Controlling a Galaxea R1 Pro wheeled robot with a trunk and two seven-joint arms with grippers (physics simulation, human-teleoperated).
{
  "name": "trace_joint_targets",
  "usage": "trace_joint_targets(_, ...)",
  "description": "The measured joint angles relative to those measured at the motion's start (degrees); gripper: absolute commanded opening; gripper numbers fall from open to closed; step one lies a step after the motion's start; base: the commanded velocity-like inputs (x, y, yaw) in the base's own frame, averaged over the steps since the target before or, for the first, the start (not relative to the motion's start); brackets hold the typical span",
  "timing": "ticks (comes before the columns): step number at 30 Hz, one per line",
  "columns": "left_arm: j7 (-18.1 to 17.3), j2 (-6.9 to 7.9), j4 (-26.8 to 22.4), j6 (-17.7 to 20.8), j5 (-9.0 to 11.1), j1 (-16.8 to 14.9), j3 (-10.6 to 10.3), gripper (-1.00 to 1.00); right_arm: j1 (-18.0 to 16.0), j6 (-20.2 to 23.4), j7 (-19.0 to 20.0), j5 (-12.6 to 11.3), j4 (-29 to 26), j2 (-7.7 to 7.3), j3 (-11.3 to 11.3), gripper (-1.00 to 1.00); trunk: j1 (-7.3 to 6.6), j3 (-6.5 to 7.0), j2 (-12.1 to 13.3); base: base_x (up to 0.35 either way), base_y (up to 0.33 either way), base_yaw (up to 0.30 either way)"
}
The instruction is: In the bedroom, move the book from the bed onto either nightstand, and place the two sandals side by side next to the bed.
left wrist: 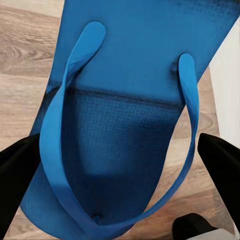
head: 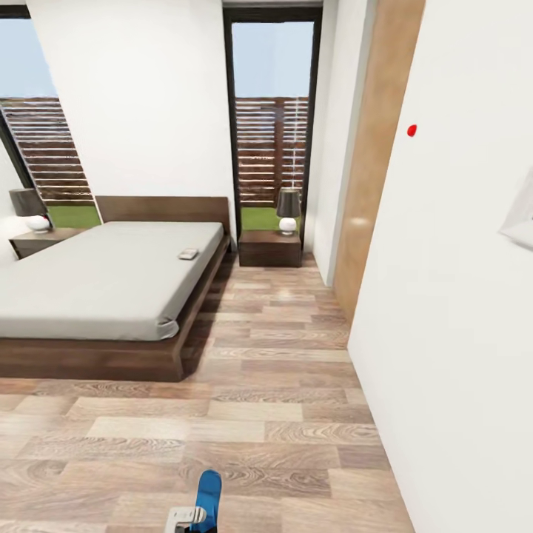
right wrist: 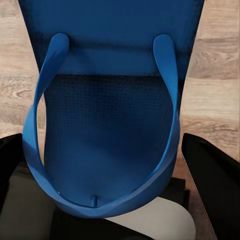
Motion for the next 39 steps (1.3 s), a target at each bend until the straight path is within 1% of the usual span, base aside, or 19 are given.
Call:
trace_joint_targets(7,0.0,0.00,0.0,-0.1,0.0,0.0,0.0,-1.00,0.0,0.0,0.1,-0.1,0.0,-0.03,-0.1,-1.00,0.00,0.00,0.0,0.322,-0.009,0.000)
trace_joint_targets(21,0.0,0.00,0.0,-0.1,0.0,0.0,0.0,-1.00,0.0,0.0,0.0,0.0,0.0,0.01,-0.1,-1.00,0.00,0.00,0.0,0.320,-0.078,0.000)
trace_joint_targets(39,0.0,0.02,0.0,-0.1,0.0,0.0,0.1,-1.00,0.0,0.0,-0.1,0.0,0.0,-0.01,0.0,-1.00,0.00,0.00,0.0,0.326,-0.004,0.000)
